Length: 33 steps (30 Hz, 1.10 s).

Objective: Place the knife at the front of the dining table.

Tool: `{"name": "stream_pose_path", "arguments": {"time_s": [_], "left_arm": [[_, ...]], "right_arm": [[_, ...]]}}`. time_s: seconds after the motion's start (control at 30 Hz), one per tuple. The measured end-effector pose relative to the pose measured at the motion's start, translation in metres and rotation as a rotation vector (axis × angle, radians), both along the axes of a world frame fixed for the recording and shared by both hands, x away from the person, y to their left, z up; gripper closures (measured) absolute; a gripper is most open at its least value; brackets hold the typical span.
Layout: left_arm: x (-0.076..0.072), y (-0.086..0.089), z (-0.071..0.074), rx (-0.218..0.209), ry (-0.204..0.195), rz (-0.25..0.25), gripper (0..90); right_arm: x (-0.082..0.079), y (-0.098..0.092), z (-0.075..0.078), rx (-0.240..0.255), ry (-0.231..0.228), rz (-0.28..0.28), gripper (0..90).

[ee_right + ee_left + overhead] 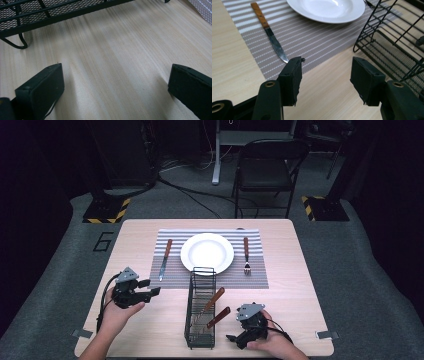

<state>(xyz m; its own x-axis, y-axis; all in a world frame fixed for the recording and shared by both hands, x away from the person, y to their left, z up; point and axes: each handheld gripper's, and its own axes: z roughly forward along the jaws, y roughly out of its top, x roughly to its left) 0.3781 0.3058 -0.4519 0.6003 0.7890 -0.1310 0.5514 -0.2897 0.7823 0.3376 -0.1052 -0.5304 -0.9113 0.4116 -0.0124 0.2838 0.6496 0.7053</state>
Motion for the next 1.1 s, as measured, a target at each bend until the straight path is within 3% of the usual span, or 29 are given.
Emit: {"name": "stream_pose_path", "arguments": {"time_s": [0.23, 0.53, 0.7, 0.83, 0.87, 1.1], "left_arm": [[-0.001, 0.006, -0.017, 0.008, 0.012, 0.0, 40.1], [0.003, 0.014, -0.039, -0.001, 0.014, 0.04, 38.6], [0.005, 0.019, -0.054, 0.036, 0.048, 0.059, 38.6], [0.006, 0.022, -0.055, 0.032, 0.042, 0.075, 37.3], [0.005, 0.026, -0.056, 0.058, 0.041, 0.086, 37.2], [0.004, 0.032, -0.059, 0.079, 0.025, 0.138, 37.2]], "right_arm": [[0.0, 0.0, 0.0, 0.0, 0.003, -0.001, 0.0], [0.0, 0.0, 0.0, 0.0, 0.004, -0.003, 0.0], [0.0, 0.0, 0.0, 0.0, 0.004, -0.002, 0.0], [-0.001, 0.001, 0.0, 0.005, 0.008, -0.01, 0.0], [-0.001, 0.001, 0.0, 0.005, 0.008, -0.011, 0.0], [0.0, 0.0, 0.0, 0.001, 0.004, -0.003, 0.0]]}}
